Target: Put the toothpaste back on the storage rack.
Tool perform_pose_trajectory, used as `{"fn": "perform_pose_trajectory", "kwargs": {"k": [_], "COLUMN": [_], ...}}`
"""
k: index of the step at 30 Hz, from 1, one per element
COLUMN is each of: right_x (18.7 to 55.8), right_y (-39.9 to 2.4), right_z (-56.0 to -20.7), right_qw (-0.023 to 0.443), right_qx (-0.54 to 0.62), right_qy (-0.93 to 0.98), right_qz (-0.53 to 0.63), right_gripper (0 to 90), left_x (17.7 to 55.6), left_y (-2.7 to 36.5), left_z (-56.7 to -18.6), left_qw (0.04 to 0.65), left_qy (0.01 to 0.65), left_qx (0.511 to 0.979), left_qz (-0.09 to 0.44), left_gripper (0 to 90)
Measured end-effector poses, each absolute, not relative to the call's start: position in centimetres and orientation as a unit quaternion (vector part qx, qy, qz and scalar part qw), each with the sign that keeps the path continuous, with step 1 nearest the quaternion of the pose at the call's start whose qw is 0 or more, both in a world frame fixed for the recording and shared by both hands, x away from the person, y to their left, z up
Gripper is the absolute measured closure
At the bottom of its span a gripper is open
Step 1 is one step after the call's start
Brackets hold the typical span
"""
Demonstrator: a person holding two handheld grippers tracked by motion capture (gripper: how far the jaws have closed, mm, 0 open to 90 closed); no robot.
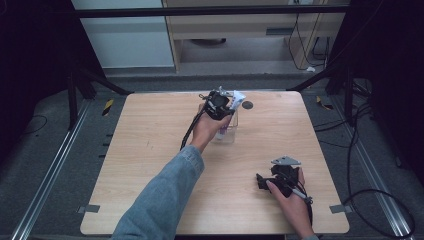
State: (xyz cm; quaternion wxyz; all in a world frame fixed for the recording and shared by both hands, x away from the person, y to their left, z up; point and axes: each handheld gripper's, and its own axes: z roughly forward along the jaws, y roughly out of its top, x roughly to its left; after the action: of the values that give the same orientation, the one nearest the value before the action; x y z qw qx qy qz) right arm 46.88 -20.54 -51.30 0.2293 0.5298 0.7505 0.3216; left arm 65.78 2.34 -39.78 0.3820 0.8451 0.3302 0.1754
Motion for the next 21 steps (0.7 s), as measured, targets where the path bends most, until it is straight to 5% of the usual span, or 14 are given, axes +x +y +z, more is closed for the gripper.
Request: {"fn": "perform_pose_trajectory", "kwargs": {"k": [21], "right_x": [46.87], "right_y": [-20.53], "right_z": [-51.29], "right_qw": [0.229], "right_qx": [0.531], "right_qy": [0.75], "right_qz": [0.322], "right_gripper": [0.3], "left_x": [65.87], "left_y": [2.83], "left_z": [-39.41], "left_qw": [0.389], "left_qy": [0.335], "left_qx": [0.839], "left_qz": [0.181], "left_gripper": [75.4]}}
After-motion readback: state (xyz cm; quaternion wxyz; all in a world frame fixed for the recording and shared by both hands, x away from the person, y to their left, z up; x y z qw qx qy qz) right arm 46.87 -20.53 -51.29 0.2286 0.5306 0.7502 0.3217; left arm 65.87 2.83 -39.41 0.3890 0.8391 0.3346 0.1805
